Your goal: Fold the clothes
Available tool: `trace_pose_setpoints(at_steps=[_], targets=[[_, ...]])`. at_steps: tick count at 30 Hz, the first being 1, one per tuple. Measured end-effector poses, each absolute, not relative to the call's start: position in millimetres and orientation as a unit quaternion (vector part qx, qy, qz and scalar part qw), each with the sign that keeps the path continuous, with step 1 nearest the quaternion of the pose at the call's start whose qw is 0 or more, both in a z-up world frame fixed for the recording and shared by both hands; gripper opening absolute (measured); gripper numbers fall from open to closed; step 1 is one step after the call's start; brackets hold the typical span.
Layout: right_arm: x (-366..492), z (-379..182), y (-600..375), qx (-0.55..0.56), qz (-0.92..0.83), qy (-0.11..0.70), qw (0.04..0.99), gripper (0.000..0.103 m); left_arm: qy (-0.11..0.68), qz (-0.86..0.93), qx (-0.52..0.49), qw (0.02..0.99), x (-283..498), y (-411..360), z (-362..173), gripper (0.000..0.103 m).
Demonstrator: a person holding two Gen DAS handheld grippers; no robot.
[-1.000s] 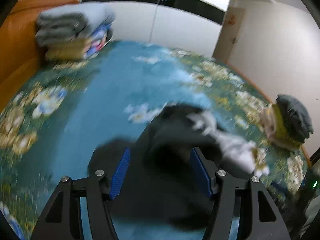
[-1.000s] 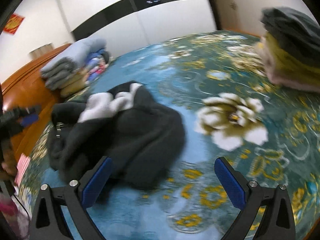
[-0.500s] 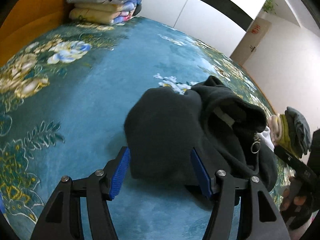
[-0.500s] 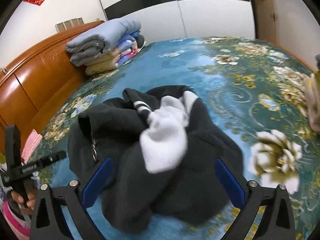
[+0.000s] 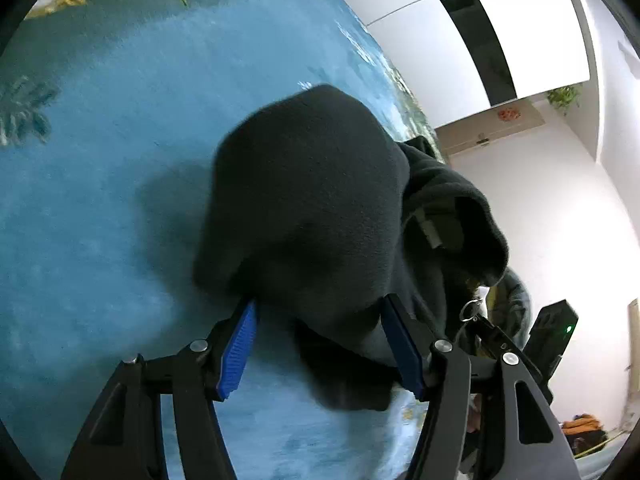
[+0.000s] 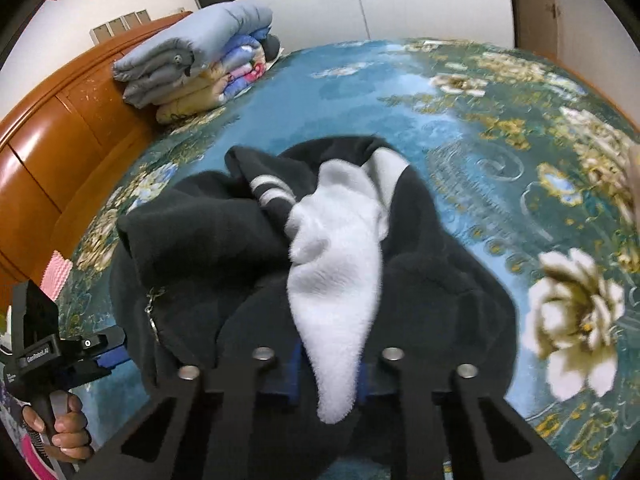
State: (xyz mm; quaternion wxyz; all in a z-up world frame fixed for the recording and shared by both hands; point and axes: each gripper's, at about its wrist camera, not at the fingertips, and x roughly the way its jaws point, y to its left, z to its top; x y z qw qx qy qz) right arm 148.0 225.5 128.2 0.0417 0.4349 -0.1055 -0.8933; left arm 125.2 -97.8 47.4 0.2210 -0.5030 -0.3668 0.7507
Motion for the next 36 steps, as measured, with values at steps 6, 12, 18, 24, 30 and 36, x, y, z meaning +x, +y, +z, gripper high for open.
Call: trace_pose_setpoints(at_steps=[6,12,18,24,30,36], targets=[[154,153,258,0.397,-0.907,-0.141,-0.002,0.011,-0.403,0.724,-0.511,0.229,119,-87,36,0.064],[167,149,273,0.396,-0.903,-0.165,-0.005,0.010,-0.434,0.711,-0.502,0.235,114,-74,31,0.036],[188,163,295,0.370,-0.911,-0.180,-0.021,0.010,-0.419,0.750,-0.463,0.218,112,-86,64,0.009],[219,206,336,0.312,-0.929,-0.184,-0.070,0.010,-0.415,0.796,-0.391,0.201,121,-117,115,0.008],[263,252,381,0.251,-0.942,-0.186,-0.122,0.010,-0.409,0.837,-0.316,0.182,130,-148,167,0.008],[304,278,404,0.200,-0.951,-0.194,-0.136,0.010,-0.403,0.857,-0.240,0.213,166,-176,230,0.008]])
